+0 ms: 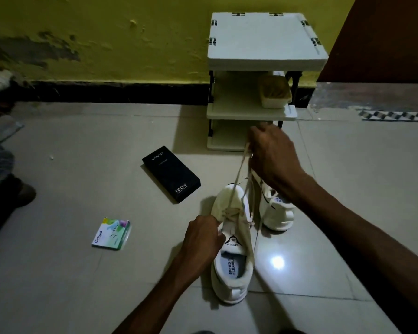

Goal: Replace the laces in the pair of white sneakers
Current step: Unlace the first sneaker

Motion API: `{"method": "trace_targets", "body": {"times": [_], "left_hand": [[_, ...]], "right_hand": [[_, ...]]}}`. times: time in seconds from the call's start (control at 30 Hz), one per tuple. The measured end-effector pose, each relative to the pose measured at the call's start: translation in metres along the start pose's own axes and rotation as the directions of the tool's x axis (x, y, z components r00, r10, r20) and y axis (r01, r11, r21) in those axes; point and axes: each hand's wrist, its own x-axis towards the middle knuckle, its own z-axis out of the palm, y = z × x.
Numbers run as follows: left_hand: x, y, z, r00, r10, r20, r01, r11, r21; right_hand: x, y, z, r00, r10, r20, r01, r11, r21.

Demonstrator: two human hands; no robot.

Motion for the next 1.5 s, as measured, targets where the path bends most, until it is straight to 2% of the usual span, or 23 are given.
{"method": "trace_targets", "body": {"times": [0.07, 0.13, 0.23, 0.3, 0.33, 0.43, 0.53, 0.63, 0.7, 0.73, 0.8, 0.83, 0.87, 0.93, 1.0, 1.07, 1.2, 1.23, 1.4, 1.47, 1.5], "left_hand": [[-0.001, -0.001, -0.001, 1.000, -0.006, 0.000, 0.006, 1.000, -0.012], [0.000, -0.001, -0.001, 1.000, -0.008, 0.010, 0.008, 1.000, -0.026], [0.001, -0.003, -0.001, 1.000, -0.002, 0.016, 0.003, 0.999, -0.054], [0.001, -0.003, -0.001, 1.000, -0.022, 0.015, 0.023, 0.997, -0.069], [0.001, -0.003, -0.001, 0.999, -0.034, 0.016, 0.035, 0.997, -0.069], [0.000, -0.002, -0.001, 0.999, -0.034, 0.012, 0.034, 0.998, -0.054], [0.000, -0.002, -0.001, 0.999, -0.032, 0.010, 0.032, 0.999, -0.043], [0.002, -0.002, 0.001, 0.999, -0.046, 0.005, 0.046, 0.999, -0.026], [0.001, 0.000, 0.001, 0.999, -0.040, 0.008, 0.040, 0.999, 0.002], [0.000, 0.000, 0.001, 0.999, -0.032, 0.008, 0.032, 0.999, 0.012], [-0.002, -0.001, 0.002, 1.000, -0.021, -0.001, 0.021, 1.000, 0.012], [-0.004, -0.002, 0.002, 1.000, -0.020, -0.005, 0.020, 1.000, 0.007], [-0.004, -0.004, 0.003, 1.000, -0.017, -0.009, 0.017, 1.000, -0.001], [-0.005, -0.006, 0.006, 0.999, 0.003, -0.032, -0.003, 1.000, -0.005], [-0.006, -0.006, 0.008, 0.994, 0.020, -0.103, -0.023, 0.999, -0.023], [-0.004, -0.003, 0.008, 0.985, 0.057, -0.166, -0.068, 0.996, -0.061], [0.006, 0.003, 0.011, 0.980, 0.146, -0.138, -0.157, 0.985, -0.070], [0.008, 0.003, 0.012, 0.979, 0.160, -0.128, -0.169, 0.984, -0.063], [0.019, 0.011, 0.011, 0.970, 0.225, -0.094, -0.225, 0.974, 0.018], [0.027, 0.012, 0.008, 0.970, 0.207, -0.126, -0.217, 0.974, -0.064], [0.031, 0.011, 0.008, 0.978, 0.147, -0.148, -0.174, 0.965, -0.194]], "right_hand": [[0.006, 0.001, -0.003, 0.994, -0.008, 0.107, -0.001, 0.996, 0.086], [-0.006, -0.006, 0.009, 0.954, -0.098, 0.284, 0.054, 0.986, 0.161], [-0.035, -0.014, 0.038, 0.797, -0.178, 0.577, 0.089, 0.980, 0.180], [-0.050, -0.017, 0.050, 0.707, -0.189, 0.681, 0.084, 0.979, 0.184], [-0.056, -0.017, 0.052, 0.709, -0.178, 0.682, 0.073, 0.981, 0.180], [-0.072, -0.026, 0.055, 0.803, -0.167, 0.572, 0.130, 0.986, 0.106], [-0.076, -0.032, 0.056, 0.817, -0.196, 0.543, 0.242, 0.970, -0.014], [-0.072, -0.033, 0.053, 0.824, -0.264, 0.501, 0.316, 0.949, -0.020], [-0.066, -0.031, 0.047, 0.864, -0.300, 0.404, 0.351, 0.935, -0.057], [-0.059, -0.027, 0.041, 0.912, -0.291, 0.289, 0.320, 0.946, -0.059], [-0.034, -0.012, 0.023, 0.987, -0.161, 0.021, 0.161, 0.987, 0.022], [-0.019, -0.005, 0.011, 0.994, -0.080, -0.078, 0.087, 0.993, 0.081], [-0.006, 0.001, 0.002, 0.993, -0.003, -0.115, 0.021, 0.987, 0.158], [0.007, 0.003, -0.011, 0.998, 0.061, -0.018, -0.054, 0.958, 0.283], [-0.001, -0.005, -0.006, 0.982, 0.033, 0.184, -0.089, 0.948, 0.306], [-0.024, -0.010, 0.004, 0.942, 0.036, 0.333, -0.118, 0.966, 0.230], [-0.074, -0.020, 0.025, 0.813, 0.135, 0.566, -0.195, 0.980, 0.046], [-0.085, -0.023, 0.030, 0.796, 0.161, 0.583, -0.203, 0.979, 0.007], [-0.111, -0.026, 0.046, 0.843, 0.241, 0.481, -0.289, 0.957, 0.028], [-0.116, -0.028, 0.045, 0.846, 0.288, 0.448, -0.358, 0.931, 0.078], [-0.119, -0.029, 0.044, 0.843, 0.309, 0.441, -0.387, 0.917, 0.096]]}}
